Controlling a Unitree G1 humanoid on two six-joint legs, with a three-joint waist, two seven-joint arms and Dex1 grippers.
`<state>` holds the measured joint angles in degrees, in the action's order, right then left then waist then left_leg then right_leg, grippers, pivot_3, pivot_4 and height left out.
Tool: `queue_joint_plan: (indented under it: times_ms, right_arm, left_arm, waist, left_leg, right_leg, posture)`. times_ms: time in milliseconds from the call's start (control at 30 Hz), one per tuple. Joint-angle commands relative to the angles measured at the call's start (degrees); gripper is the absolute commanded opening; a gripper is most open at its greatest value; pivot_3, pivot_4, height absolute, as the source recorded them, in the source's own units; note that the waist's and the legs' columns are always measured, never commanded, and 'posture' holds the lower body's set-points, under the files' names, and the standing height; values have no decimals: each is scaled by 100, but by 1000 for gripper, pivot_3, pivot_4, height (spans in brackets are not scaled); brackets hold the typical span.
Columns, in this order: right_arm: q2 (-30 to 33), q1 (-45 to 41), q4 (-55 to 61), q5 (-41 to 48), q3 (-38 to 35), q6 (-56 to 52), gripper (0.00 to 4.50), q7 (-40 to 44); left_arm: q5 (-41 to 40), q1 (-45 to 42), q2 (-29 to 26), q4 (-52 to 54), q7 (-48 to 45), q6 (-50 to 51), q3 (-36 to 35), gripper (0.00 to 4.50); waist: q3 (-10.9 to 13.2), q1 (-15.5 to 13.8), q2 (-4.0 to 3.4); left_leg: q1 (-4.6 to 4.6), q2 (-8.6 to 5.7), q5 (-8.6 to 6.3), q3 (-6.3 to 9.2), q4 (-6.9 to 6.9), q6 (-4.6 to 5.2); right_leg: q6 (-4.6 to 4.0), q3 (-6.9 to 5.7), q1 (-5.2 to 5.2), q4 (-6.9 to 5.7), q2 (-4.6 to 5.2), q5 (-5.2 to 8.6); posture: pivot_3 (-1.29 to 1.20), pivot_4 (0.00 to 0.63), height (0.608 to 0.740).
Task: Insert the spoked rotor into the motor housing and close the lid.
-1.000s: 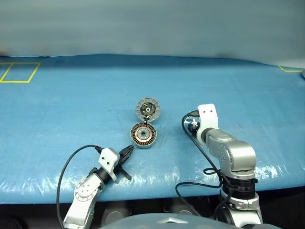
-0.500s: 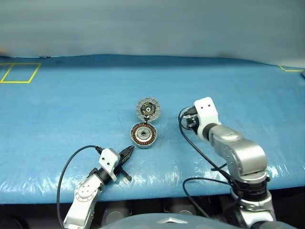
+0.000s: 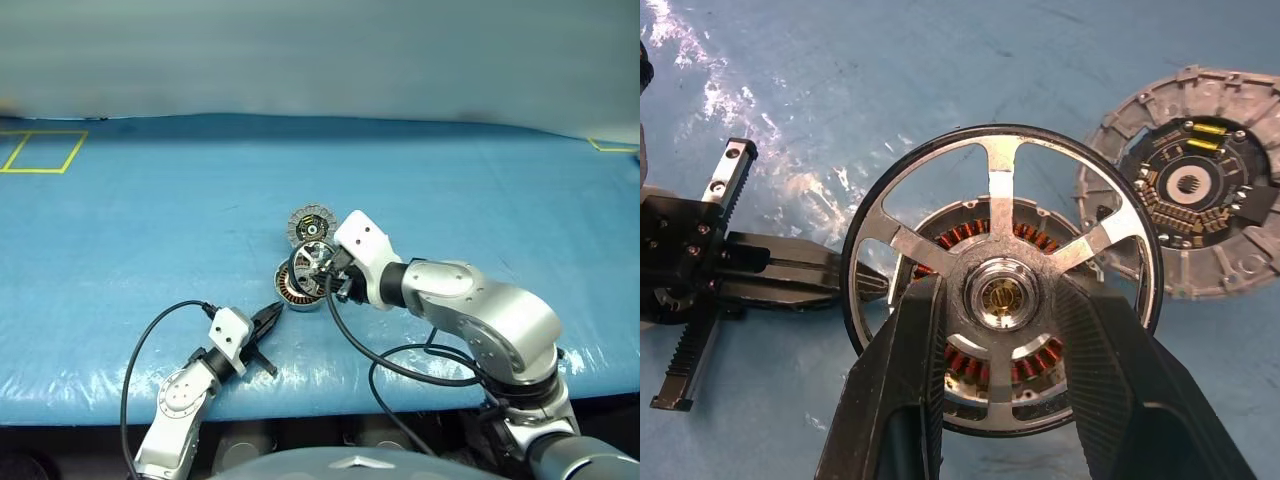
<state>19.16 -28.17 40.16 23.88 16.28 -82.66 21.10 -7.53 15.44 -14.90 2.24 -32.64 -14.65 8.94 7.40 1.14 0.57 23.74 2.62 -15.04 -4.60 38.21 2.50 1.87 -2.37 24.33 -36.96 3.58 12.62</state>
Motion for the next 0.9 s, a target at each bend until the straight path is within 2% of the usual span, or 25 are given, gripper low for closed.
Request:
queue_joint_plan:
  times_ms: [33,900]
  right_arm:
    - [-116,-165,-171,-68,142,227,1308,-118]
    - [-60,41,-827,-225,599,673,1308,-237]
  left_arm:
    - [100,-1,17,25,78,-223,14,0]
    - [101,84,61,-18,216,-305,63,0]
  waist:
    - [0,-3,0]
    - [0,3,0]
  left_leg:
    - [0,0,0,0,0,1]
    - [0,1,-1,-1,-1,1]
  right_leg:
    - [1,0,0,1,0,-1]
    - [19,-2,1,0,-1,-11]
  posture:
    - [0,150,740]
    - [0,150,740]
